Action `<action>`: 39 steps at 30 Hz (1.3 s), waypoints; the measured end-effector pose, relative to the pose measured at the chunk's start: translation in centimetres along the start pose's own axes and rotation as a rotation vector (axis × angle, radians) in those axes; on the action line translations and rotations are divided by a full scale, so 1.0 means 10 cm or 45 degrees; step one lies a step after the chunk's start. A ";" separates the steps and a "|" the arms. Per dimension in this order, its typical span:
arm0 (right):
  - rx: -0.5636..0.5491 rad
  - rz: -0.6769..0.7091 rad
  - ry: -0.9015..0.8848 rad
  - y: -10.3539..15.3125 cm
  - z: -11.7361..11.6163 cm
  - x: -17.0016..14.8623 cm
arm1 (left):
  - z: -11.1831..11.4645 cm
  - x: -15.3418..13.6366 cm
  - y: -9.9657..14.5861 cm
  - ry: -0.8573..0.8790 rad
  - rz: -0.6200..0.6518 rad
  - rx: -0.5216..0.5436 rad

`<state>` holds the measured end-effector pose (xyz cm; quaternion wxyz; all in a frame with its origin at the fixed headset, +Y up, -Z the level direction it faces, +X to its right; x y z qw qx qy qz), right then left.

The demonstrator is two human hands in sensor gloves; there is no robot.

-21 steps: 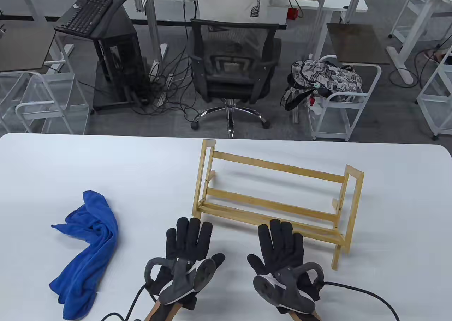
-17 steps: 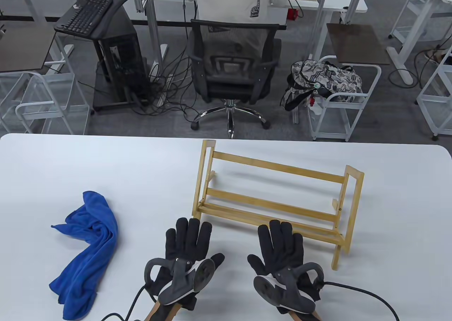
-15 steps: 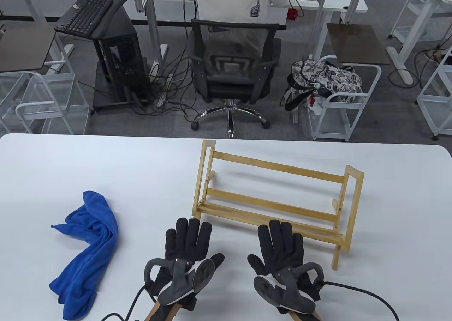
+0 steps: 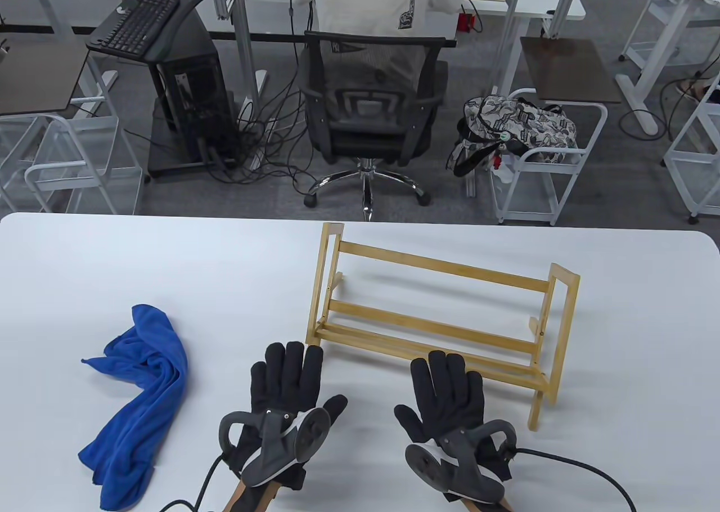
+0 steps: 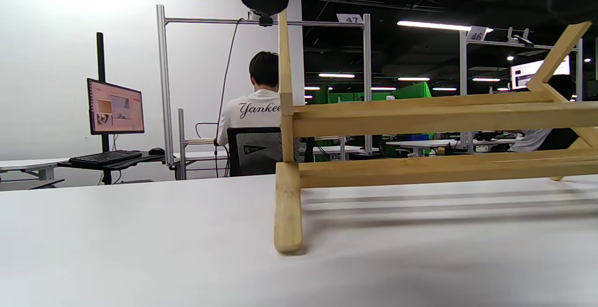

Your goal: Hang square towel on book rack

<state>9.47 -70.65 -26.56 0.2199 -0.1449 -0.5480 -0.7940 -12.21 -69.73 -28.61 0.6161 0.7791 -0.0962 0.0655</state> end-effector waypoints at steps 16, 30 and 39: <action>-0.015 -0.024 -0.009 0.01 0.02 -0.05 | -0.16 -1.30 -0.01 -0.041 -0.388 -0.096; -0.020 -0.032 -0.003 0.00 0.03 -0.07 | 0.26 -2.31 0.32 0.068 -0.725 -0.395; -0.027 -0.038 0.001 0.00 0.03 -0.08 | 0.71 -2.43 0.37 0.082 -0.822 -0.679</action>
Point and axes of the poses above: the tracker on the back of each hand, its own x axis roughly to the thumb side, its own y axis roughly from the fingertips to the wrist, z = x × y, the point moved 3 cm from there along -y, roughly from the wrist to the fingertips, and after that the axes turned 5 degrees about z, right-handed, at the moved point
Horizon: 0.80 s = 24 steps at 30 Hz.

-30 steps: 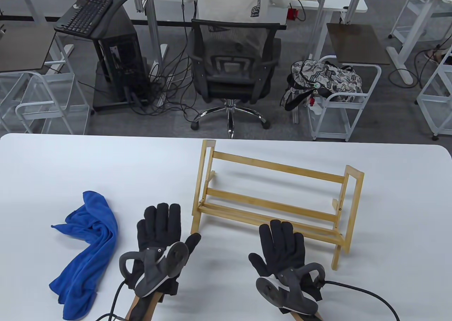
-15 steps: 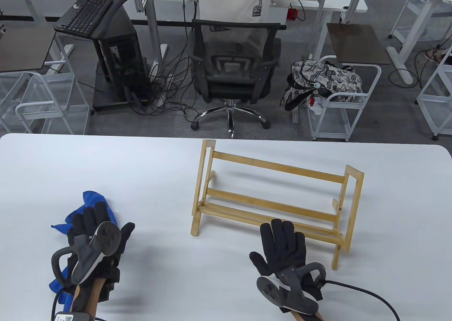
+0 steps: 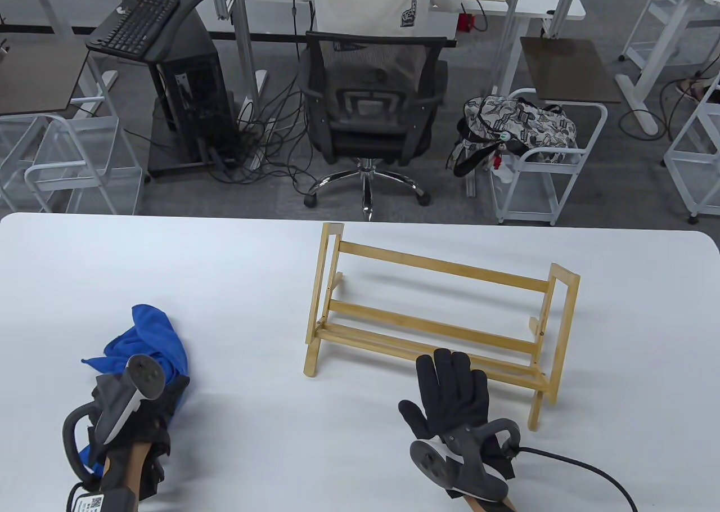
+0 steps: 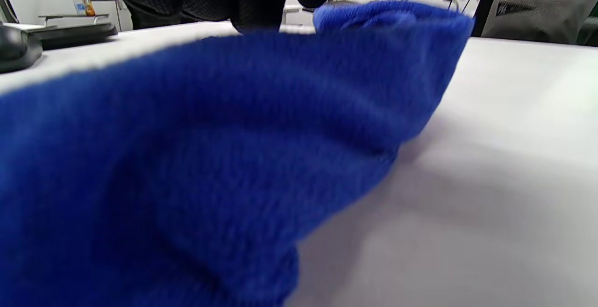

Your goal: Hang square towel on book rack

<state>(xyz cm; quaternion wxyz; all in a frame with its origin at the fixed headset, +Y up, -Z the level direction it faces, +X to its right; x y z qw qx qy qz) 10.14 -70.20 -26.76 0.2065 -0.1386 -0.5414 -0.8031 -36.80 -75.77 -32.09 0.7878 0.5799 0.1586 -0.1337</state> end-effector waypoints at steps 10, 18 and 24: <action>0.005 -0.003 0.000 0.00 0.00 -0.01 | 0.25 -0.01 -0.17 -0.064 -0.074 -0.176; 0.013 0.000 0.001 -0.01 0.00 -0.01 | 0.27 0.04 -0.21 -0.161 -0.123 -0.151; 0.011 -0.001 -0.001 0.00 0.00 -0.01 | 0.16 0.02 -0.18 -0.039 -0.098 -0.081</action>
Point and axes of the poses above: the tracker on the back of each hand, its own x axis roughly to the thumb side, its own y axis roughly from the fingertips to the wrist, z = x × y, the point moved 3 cm from there along -y, roughly from the wrist to the fingertips, and after that the axes turned 5 degrees about z, right-handed, at the moved point
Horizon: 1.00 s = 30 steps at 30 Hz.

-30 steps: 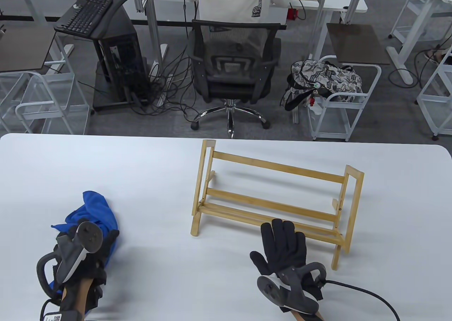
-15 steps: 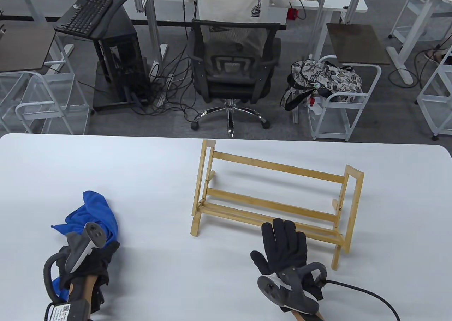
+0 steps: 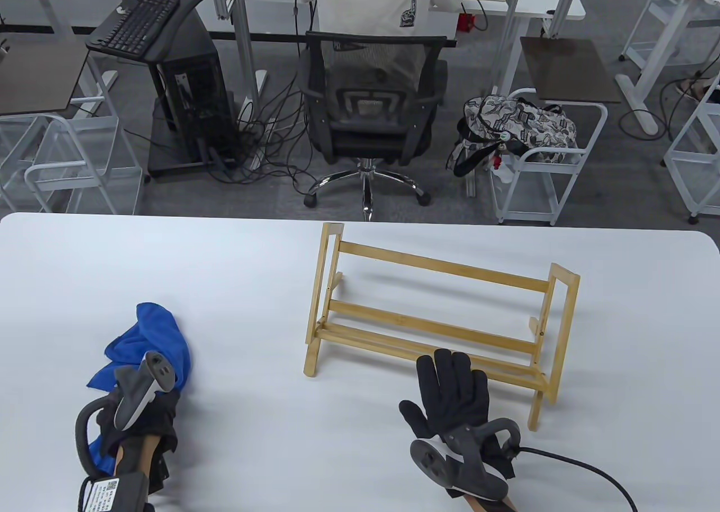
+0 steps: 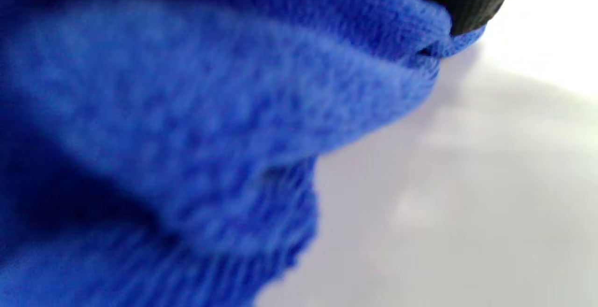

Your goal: Hang square towel on book rack

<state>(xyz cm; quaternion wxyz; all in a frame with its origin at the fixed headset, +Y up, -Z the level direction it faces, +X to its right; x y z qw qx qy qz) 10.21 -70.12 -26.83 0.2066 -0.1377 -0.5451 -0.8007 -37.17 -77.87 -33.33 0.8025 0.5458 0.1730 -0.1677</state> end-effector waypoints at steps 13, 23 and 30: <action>-0.012 0.004 -0.015 0.01 0.01 0.00 | -0.46 -0.15 0.28 0.548 0.168 0.089; -0.020 0.005 -0.026 0.02 0.01 0.00 | -0.73 -0.15 0.46 0.823 0.273 0.144; -0.031 -0.001 -0.040 0.02 0.01 -0.01 | -0.86 -0.10 0.57 1.019 0.385 0.141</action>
Point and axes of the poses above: the tracker on the back of each hand, its own x axis roughly to the thumb side, its own y axis roughly from the fingertips to the wrist, z = x × y, the point moved 3 cm from there along -y, roughly from the wrist to the fingertips, and after that the axes turned 5 degrees about z, right-handed, at the moved point
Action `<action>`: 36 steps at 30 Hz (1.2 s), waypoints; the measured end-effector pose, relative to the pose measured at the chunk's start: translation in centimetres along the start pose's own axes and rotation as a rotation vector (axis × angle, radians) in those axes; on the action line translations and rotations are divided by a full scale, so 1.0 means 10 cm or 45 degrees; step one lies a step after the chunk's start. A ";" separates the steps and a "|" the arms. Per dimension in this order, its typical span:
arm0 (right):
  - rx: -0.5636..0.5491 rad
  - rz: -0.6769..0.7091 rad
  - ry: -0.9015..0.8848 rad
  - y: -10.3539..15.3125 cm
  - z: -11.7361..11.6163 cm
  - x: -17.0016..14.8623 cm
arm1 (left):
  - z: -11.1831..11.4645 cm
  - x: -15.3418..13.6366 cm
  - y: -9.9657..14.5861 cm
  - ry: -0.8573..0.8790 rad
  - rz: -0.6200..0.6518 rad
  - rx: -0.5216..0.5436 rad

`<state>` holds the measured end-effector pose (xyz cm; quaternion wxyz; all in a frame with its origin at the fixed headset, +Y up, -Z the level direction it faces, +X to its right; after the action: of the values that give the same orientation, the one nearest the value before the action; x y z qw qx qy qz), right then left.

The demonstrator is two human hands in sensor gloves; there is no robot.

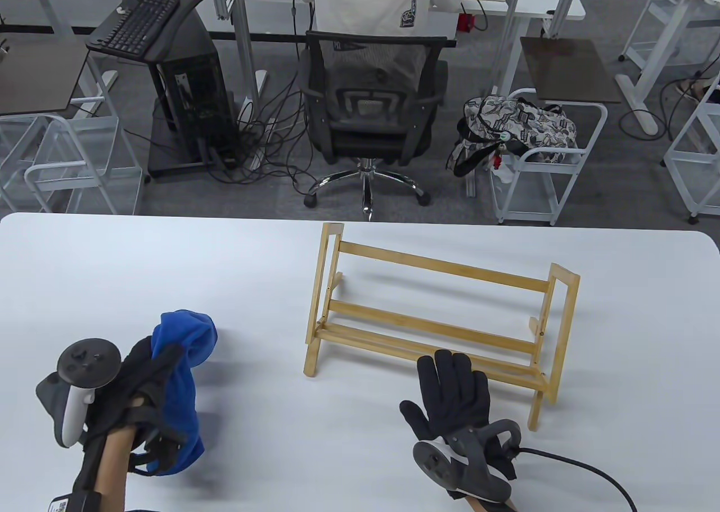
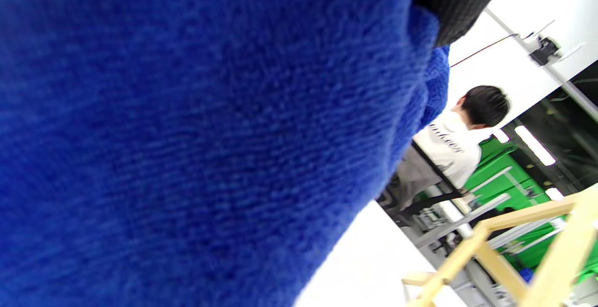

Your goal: Hang square towel on book rack

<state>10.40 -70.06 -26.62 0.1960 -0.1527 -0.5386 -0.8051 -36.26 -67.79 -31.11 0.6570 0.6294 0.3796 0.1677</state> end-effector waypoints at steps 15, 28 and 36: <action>-0.027 -0.007 -0.057 0.02 0.00 -0.02 | 0.16 0.61 0.19 0.386 0.285 -0.109; -0.108 -0.058 -0.259 0.05 0.04 -0.15 | 0.49 1.12 0.34 0.516 0.461 -0.249; -0.156 -0.115 -0.610 0.07 0.03 -0.29 | 0.82 1.39 0.38 0.457 0.523 -0.322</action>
<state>13.26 -69.60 -27.26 0.0169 -0.3264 -0.5263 -0.7850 -20.39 -63.25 -32.11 0.6047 0.5665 0.3305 0.4518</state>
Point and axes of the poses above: the tracker on the back of each hand, its own x axis roughly to the thumb side, its own y axis roughly from the fingertips to the wrist, z = x × y, the point moved 3 cm from there along -y, roughly from the wrist to the fingertips, and after that the axes turned 5 degrees about z, right-handed, at the moved point
